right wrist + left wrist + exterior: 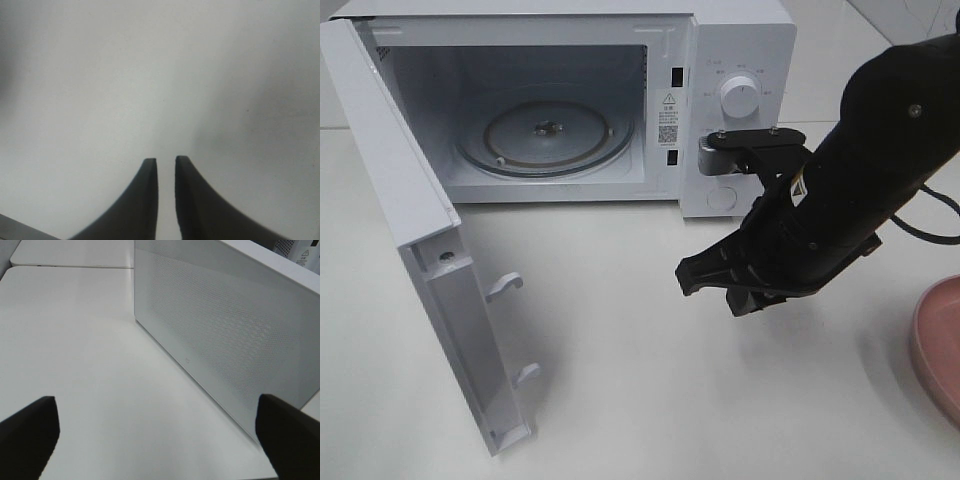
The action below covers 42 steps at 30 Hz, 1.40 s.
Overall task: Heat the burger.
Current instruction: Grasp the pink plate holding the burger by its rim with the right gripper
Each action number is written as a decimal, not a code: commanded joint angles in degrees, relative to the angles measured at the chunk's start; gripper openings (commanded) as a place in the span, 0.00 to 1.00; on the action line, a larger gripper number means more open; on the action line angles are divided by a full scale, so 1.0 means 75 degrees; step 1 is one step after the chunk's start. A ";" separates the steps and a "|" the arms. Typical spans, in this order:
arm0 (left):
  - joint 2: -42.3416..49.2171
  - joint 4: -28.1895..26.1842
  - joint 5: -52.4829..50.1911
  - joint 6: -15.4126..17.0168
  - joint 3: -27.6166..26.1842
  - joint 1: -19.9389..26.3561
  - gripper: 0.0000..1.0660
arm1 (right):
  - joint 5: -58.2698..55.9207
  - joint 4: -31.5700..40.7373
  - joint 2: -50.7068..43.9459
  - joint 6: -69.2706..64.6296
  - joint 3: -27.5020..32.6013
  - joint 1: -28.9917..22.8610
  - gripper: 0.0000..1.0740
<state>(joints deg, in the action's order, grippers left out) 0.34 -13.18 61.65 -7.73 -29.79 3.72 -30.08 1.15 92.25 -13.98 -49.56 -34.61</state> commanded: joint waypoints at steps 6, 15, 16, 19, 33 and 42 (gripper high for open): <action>0.0023 -0.0008 -0.0031 0.0000 0.0015 -0.0015 0.94 | -0.0581 -0.0084 -0.0321 0.0940 -0.0191 0.0489 0.52; 0.0023 -0.0008 -0.0031 0.0008 0.0015 -0.0015 0.94 | -0.1444 -0.0290 -0.0817 0.0978 -0.0191 0.0970 0.80; 0.0023 -0.0008 -0.0031 0.0008 0.0015 -0.0015 0.94 | -0.1444 -0.0290 -0.0817 0.0978 -0.0191 0.0970 0.80; 0.0023 -0.0008 -0.0031 0.0008 0.0015 -0.0015 0.94 | -0.1971 -0.0367 -0.0848 0.0978 -0.0191 0.1176 0.78; 0.0023 -0.0008 -0.0031 0.0008 0.0015 -0.0015 0.94 | -0.3262 -0.1138 -0.0894 0.0978 -0.0160 0.2223 0.71; 0.0023 -0.0008 -0.0031 0.0008 0.0015 -0.0015 0.94 | -0.3125 -0.1238 -0.0947 0.0886 0.0267 0.2483 0.71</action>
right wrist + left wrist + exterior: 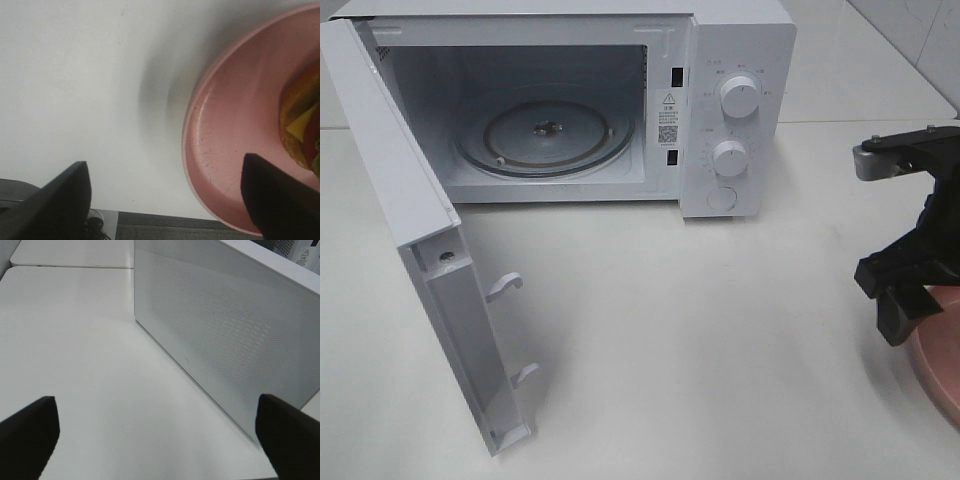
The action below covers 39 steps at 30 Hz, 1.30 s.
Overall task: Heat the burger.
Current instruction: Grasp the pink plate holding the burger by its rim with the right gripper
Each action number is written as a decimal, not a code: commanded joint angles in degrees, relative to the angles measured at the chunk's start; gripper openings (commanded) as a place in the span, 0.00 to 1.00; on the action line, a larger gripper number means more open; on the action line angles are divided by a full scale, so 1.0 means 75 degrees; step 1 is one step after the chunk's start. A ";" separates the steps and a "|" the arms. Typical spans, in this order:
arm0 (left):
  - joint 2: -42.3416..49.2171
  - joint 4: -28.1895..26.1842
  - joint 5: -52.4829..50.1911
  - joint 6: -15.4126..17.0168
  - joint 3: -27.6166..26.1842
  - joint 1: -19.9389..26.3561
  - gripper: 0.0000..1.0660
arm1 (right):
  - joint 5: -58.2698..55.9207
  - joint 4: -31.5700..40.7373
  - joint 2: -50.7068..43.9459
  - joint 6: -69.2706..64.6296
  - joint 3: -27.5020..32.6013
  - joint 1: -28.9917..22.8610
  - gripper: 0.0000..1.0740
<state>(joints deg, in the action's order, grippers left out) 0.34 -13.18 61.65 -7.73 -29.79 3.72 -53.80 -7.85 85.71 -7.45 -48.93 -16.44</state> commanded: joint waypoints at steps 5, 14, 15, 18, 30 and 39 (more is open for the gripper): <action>0.0023 -0.0008 -0.0031 0.0008 0.0015 -0.0015 0.94 | 0.0351 -0.0038 -0.0084 -0.0222 0.0466 0.0061 0.71; 0.0023 -0.0008 -0.0031 0.0008 0.0015 -0.0015 0.94 | 0.1299 -0.0031 -0.0076 -0.0328 0.1207 0.0420 0.71; 0.0023 -0.0008 -0.0031 0.0008 0.0015 -0.0015 0.94 | 0.1299 -0.0031 -0.0076 -0.0328 0.1207 0.0420 0.71; 0.0023 -0.0008 -0.0031 0.0008 0.0015 -0.0015 0.94 | 0.1627 -0.0031 -0.0038 -0.0359 0.1360 0.0420 0.71; 0.0023 -0.0008 -0.0031 0.0008 0.0015 -0.0015 0.94 | 0.2452 -0.0061 -0.0015 -0.0420 0.1734 0.0863 0.71; 0.0023 -0.0008 -0.0031 0.0008 0.0015 -0.0015 0.94 | 0.2903 -0.0053 0.0634 -0.0581 0.1811 0.0863 0.71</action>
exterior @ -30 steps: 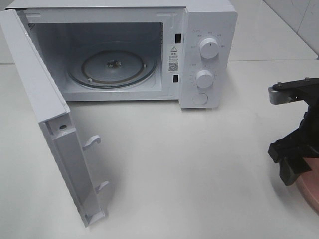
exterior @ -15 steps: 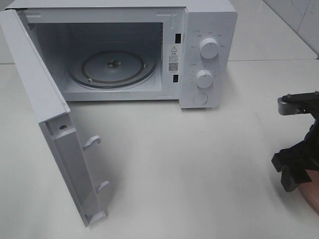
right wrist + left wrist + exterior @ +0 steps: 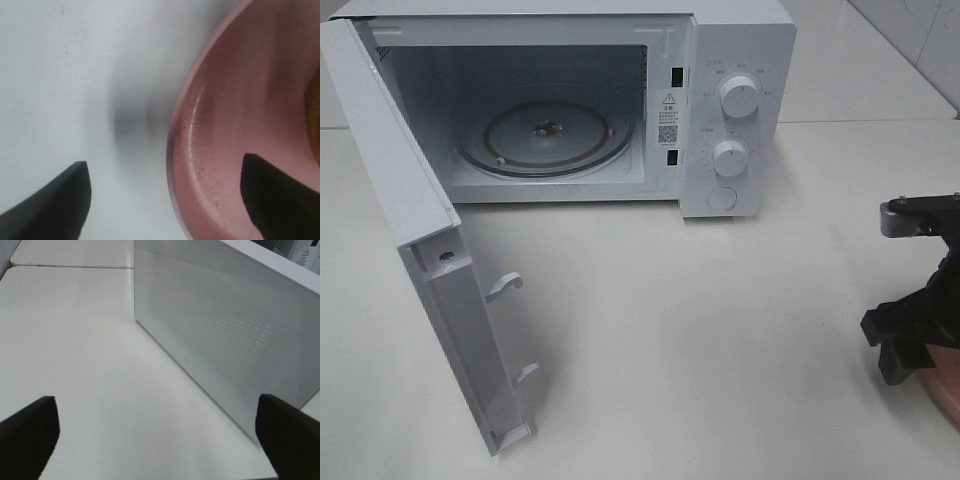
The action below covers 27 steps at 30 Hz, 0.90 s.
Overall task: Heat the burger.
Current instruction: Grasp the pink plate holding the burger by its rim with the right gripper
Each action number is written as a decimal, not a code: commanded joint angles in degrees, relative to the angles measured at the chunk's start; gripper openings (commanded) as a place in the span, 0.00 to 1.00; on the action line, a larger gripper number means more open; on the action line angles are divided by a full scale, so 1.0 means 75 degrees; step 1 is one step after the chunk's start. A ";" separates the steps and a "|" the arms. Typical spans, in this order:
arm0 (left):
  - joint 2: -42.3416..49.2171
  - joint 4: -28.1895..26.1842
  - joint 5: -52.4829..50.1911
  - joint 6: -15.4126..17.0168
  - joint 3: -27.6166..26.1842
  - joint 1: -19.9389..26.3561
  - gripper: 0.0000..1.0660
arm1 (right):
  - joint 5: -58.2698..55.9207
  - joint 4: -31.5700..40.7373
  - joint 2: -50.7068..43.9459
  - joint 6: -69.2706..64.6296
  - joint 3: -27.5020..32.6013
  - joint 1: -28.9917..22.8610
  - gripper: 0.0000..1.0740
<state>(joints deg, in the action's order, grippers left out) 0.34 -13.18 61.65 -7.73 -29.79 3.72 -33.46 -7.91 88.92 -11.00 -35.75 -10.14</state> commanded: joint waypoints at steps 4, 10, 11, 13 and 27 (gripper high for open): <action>0.0023 -0.0008 -0.0031 0.0008 0.0015 -0.0015 0.94 | 0.0306 -0.0053 0.0428 -0.0160 0.0053 0.0023 0.71; 0.0023 -0.0008 -0.0031 0.0008 0.0015 -0.0015 0.94 | 0.0558 -0.0130 0.0749 -0.0283 0.0053 0.0023 0.71; 0.0023 -0.0008 -0.0031 0.0008 0.0015 -0.0015 0.94 | 0.0642 -0.0168 0.0833 -0.0313 0.0053 0.0023 0.71; 0.0023 -0.0008 -0.0031 0.0008 0.0015 -0.0015 0.94 | 0.0665 -0.0199 0.0886 -0.0336 0.0053 0.0023 0.71; 0.0023 -0.0008 -0.0031 0.0008 0.0015 -0.0015 0.94 | 0.0817 -0.0489 0.1245 -0.0504 0.0053 0.0023 0.70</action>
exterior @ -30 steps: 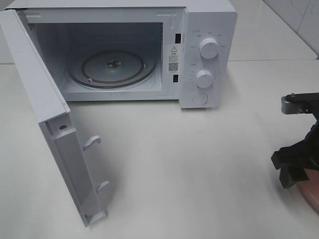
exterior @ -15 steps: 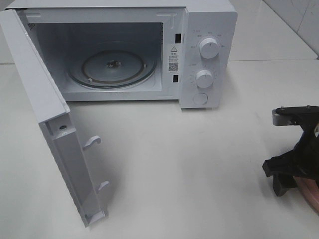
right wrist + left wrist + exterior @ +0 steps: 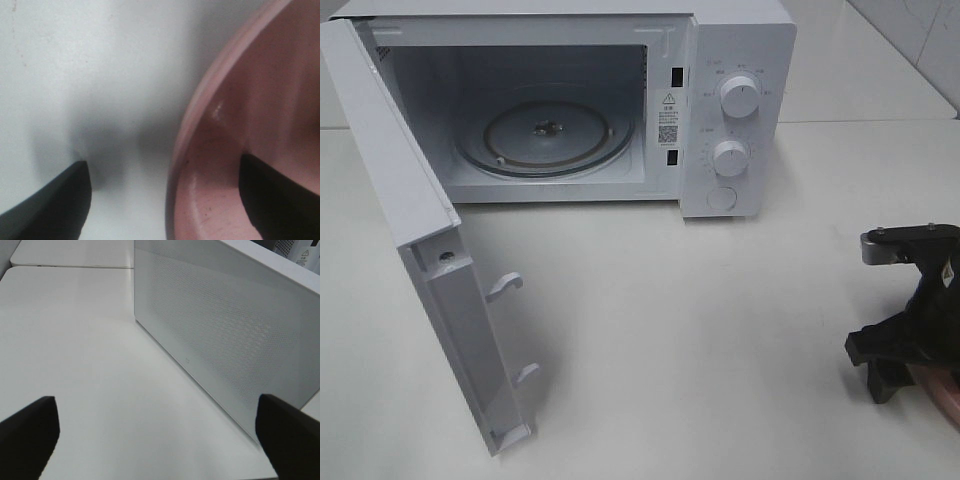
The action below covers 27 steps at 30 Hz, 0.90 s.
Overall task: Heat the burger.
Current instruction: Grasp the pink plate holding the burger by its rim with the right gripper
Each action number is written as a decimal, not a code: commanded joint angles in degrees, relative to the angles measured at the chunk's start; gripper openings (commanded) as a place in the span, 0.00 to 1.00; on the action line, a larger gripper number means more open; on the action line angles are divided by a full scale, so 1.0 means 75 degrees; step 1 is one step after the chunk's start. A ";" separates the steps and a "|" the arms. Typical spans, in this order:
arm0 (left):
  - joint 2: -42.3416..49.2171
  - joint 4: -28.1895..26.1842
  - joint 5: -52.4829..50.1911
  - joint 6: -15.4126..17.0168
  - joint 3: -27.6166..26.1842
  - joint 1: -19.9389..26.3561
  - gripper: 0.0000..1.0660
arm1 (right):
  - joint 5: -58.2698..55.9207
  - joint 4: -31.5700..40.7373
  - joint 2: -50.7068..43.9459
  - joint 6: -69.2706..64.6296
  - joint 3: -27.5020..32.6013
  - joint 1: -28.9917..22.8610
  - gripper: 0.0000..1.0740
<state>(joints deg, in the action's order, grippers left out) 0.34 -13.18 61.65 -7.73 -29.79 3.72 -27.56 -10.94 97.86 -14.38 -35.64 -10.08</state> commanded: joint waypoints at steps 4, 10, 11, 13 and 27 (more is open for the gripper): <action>0.0023 -0.0008 -0.0031 0.0008 0.0015 -0.0015 0.94 | 0.0023 -0.0290 0.0053 -0.0053 0.0038 0.0015 0.64; 0.0023 -0.0008 -0.0031 0.0008 0.0015 -0.0015 0.94 | -0.0053 -0.0413 0.0053 -0.0053 0.0038 0.0015 0.54; 0.0023 -0.0008 -0.0031 0.0008 0.0015 -0.0015 0.94 | -0.0053 -0.0413 0.0053 -0.0053 0.0038 0.0015 0.54; 0.0023 -0.0008 -0.0031 0.0008 0.0015 -0.0015 0.94 | -0.0061 -0.0565 0.0138 -0.0076 0.0038 0.0015 0.39; 0.0023 -0.0008 -0.0031 0.0008 0.0015 -0.0015 0.94 | 0.0008 -0.0978 0.0313 -0.0260 0.0038 0.0008 0.00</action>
<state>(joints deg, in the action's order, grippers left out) 0.34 -13.18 61.65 -7.73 -29.79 3.72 -28.25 -18.39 99.06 -16.27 -35.98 -10.14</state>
